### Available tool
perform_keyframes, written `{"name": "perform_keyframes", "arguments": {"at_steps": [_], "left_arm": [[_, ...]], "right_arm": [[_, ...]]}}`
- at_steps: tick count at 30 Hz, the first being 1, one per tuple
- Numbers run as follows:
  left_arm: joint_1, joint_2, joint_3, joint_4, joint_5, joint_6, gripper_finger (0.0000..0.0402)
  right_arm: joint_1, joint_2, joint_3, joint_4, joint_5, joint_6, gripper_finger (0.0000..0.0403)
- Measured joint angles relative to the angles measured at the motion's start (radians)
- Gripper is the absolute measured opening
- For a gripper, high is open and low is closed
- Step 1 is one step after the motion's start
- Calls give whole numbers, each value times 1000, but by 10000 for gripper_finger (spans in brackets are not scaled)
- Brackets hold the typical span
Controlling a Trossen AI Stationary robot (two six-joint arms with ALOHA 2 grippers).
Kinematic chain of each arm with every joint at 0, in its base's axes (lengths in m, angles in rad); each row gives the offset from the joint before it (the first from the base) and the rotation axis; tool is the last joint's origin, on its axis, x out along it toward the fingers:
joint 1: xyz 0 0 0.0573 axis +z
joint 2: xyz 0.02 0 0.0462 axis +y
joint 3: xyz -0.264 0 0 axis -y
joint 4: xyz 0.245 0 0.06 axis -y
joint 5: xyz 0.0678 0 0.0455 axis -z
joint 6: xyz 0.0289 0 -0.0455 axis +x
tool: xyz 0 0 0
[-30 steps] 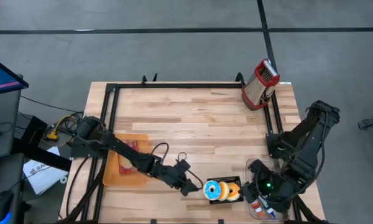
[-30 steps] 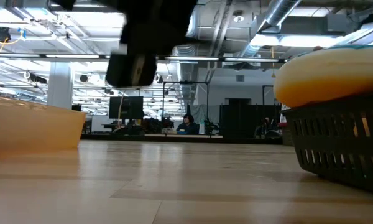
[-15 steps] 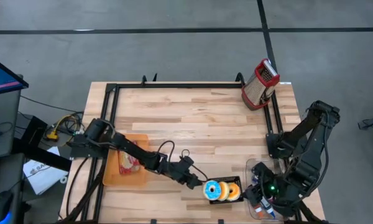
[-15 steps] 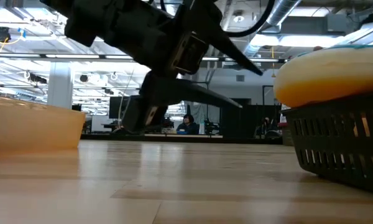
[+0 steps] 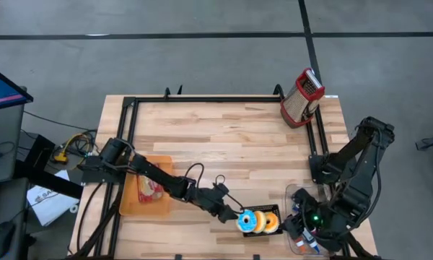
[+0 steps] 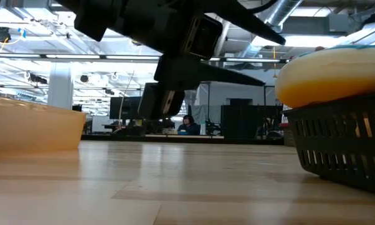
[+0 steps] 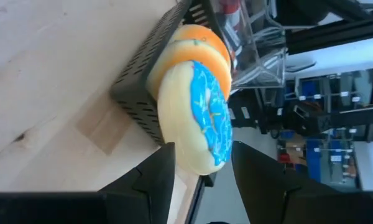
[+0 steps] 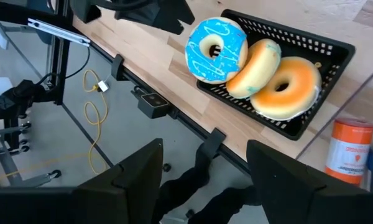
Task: Pick & Place Food Item
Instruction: Put the blue donut into the black bin
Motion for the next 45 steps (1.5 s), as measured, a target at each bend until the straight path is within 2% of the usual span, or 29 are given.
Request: {"name": "perform_keyframes", "arguments": {"at_steps": [10,19,30,38,45], "left_arm": [[17,0,15,-72,0,23,155],[0,26,26,-58,9,15,155],[-5,162,200,-61,44,23,183],[-1,110,237,-49,21,61,178],[45,80,237,-24,9,94,176]], "right_arm": [[-9,0,0,34,11,-10,224],[-16,-13,0,74,55,-49,224],[-10,-54,0,97,82,-60,224],[-5,-56,0,108,111,-79,224],[-8,-56,0,111,146,-111,224]]}}
